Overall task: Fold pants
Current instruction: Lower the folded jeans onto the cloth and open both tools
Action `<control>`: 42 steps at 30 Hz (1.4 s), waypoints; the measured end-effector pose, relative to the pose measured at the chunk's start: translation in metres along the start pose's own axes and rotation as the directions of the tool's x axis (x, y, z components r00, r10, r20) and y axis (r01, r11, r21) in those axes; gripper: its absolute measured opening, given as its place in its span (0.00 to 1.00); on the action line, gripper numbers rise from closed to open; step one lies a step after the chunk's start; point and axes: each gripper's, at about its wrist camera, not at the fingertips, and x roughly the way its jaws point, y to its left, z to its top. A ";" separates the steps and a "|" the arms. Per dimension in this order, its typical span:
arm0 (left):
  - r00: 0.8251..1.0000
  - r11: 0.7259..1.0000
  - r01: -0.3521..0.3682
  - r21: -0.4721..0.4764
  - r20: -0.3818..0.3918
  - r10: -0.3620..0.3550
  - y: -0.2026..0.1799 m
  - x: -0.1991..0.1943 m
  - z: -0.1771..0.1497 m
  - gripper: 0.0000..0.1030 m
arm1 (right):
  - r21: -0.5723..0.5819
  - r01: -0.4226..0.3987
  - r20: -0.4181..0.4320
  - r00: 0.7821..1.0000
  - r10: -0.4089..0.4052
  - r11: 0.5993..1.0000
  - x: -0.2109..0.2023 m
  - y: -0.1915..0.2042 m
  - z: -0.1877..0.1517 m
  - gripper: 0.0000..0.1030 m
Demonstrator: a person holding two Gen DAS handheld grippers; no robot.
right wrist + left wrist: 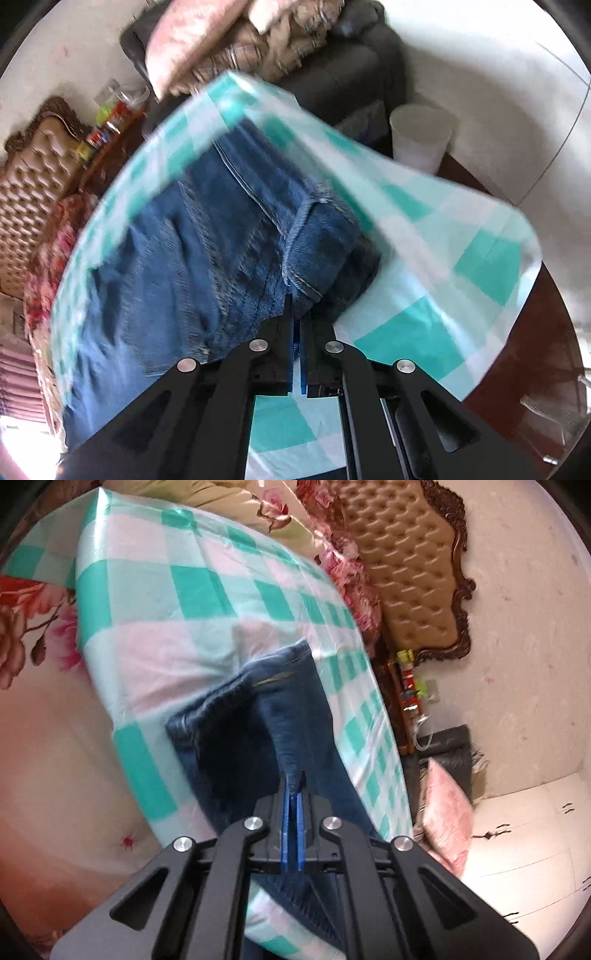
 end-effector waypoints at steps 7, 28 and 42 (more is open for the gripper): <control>0.999 0.997 -0.024 -0.080 -0.045 0.020 0.044 0.011 -0.010 0.03 | 0.005 0.047 -0.004 0.999 -0.047 0.999 0.006 -0.006 0.004 0.01; 0.928 0.772 -0.370 0.517 0.166 0.334 -0.071 0.037 0.057 0.70 | -0.270 0.287 0.288 0.935 -0.207 0.919 -0.040 0.059 0.010 0.56; 0.850 0.681 -0.511 0.525 0.190 0.491 -0.064 0.061 0.098 0.04 | -0.840 0.121 0.125 0.992 -0.029 0.529 0.105 0.276 -0.027 0.55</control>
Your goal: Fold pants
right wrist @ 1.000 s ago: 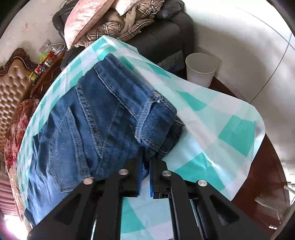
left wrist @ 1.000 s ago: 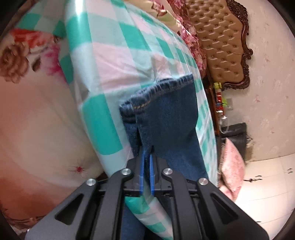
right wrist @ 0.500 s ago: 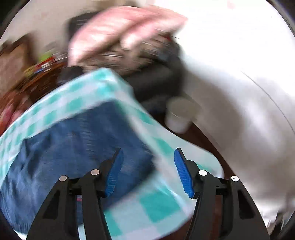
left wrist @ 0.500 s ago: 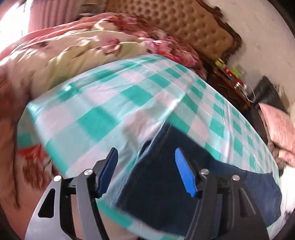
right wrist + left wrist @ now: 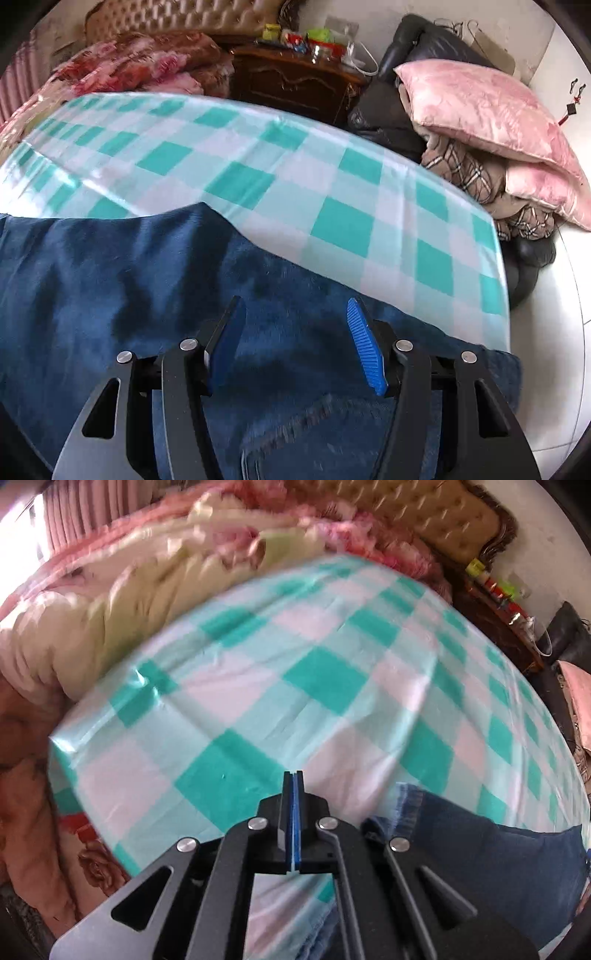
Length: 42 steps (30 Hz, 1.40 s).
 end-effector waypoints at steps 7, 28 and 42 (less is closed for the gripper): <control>0.971 0.920 0.172 0.354 0.095 -0.218 -0.091 -0.039 -0.037 0.61 | 0.059 0.115 -0.016 0.993 -0.114 0.992 0.036 -0.019 -0.003 0.55; 0.967 0.835 0.191 0.515 0.048 -0.251 -0.176 -0.018 -0.099 0.60 | -0.141 -0.372 0.153 0.907 0.392 0.917 -0.063 0.186 0.001 0.63; 0.967 0.855 0.220 0.469 0.012 -0.256 -0.215 0.026 -0.113 0.54 | -0.064 -0.289 0.081 0.952 0.294 0.955 -0.003 0.308 0.042 0.38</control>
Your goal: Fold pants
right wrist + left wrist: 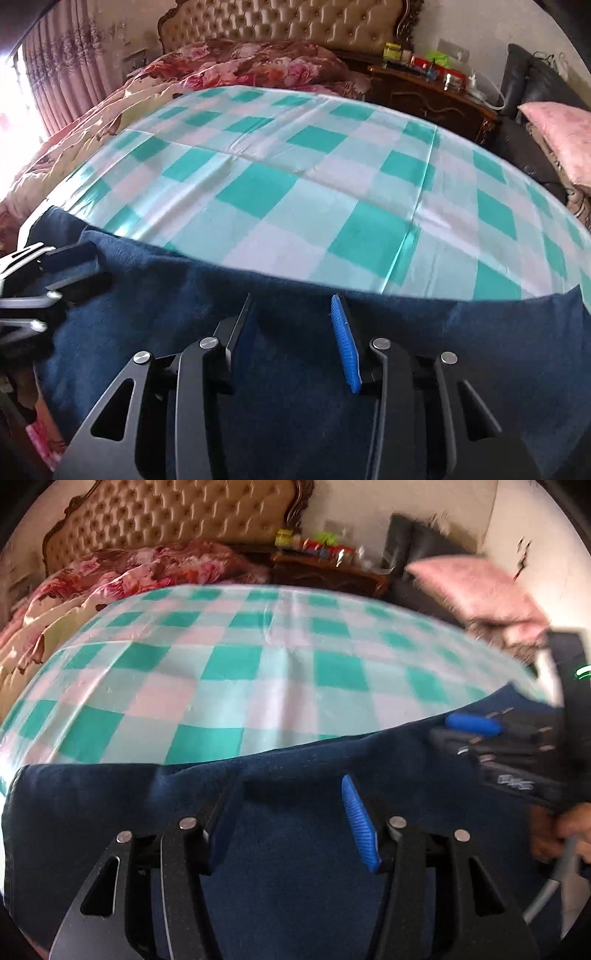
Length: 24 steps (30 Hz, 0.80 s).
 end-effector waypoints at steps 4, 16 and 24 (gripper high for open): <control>0.992 0.982 -0.129 -0.137 -0.028 0.127 0.016 0.015 0.018 0.58 | -0.002 0.035 0.011 0.999 -0.035 0.999 0.006 0.000 0.006 0.37; 1.000 0.999 -0.007 0.037 -0.019 0.007 -0.056 0.011 0.029 0.57 | 0.280 0.067 -0.039 0.998 -0.058 0.958 -0.057 -0.091 -0.067 0.46; 0.982 0.980 -0.185 -0.077 -0.059 0.181 -0.023 0.031 0.045 0.65 | 0.138 0.069 -0.002 0.998 -0.070 0.988 -0.076 -0.069 -0.102 0.65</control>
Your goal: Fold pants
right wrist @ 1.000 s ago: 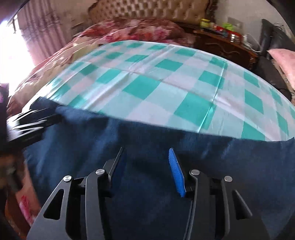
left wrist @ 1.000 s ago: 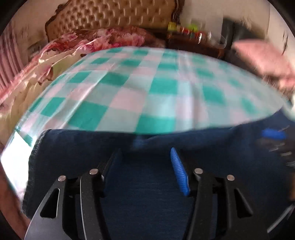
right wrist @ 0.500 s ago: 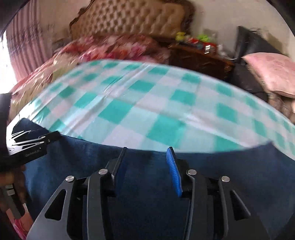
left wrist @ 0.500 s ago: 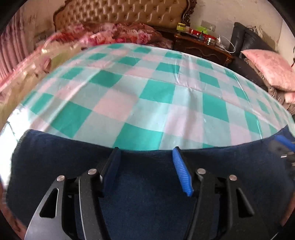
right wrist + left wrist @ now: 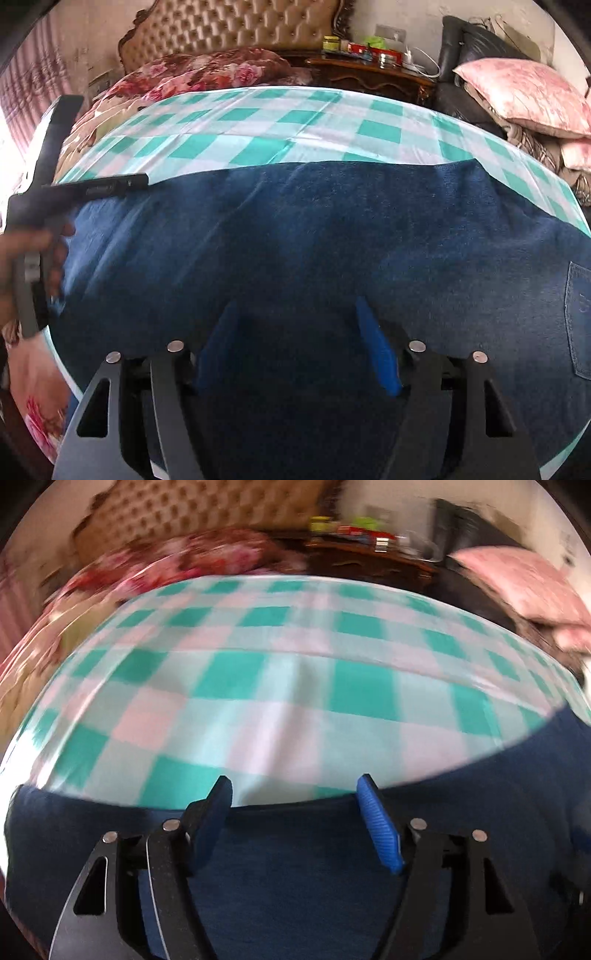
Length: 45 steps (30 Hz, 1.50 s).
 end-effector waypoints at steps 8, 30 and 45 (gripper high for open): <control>0.982 0.993 0.115 -0.032 0.153 -0.108 -0.016 -0.095 -0.085 0.64 | 0.058 0.044 0.070 0.996 -0.048 0.997 0.003 -0.025 0.051 0.71; 0.992 0.999 0.036 0.014 0.119 -0.037 -0.050 -0.121 -0.173 0.69 | -0.044 0.106 0.039 0.994 -0.105 0.993 -0.030 0.023 0.025 0.85; 0.997 0.999 0.047 0.008 0.067 -0.048 -0.051 -0.118 -0.164 0.71 | -0.052 0.030 -0.029 0.999 -0.032 0.998 -0.022 0.041 -0.047 0.87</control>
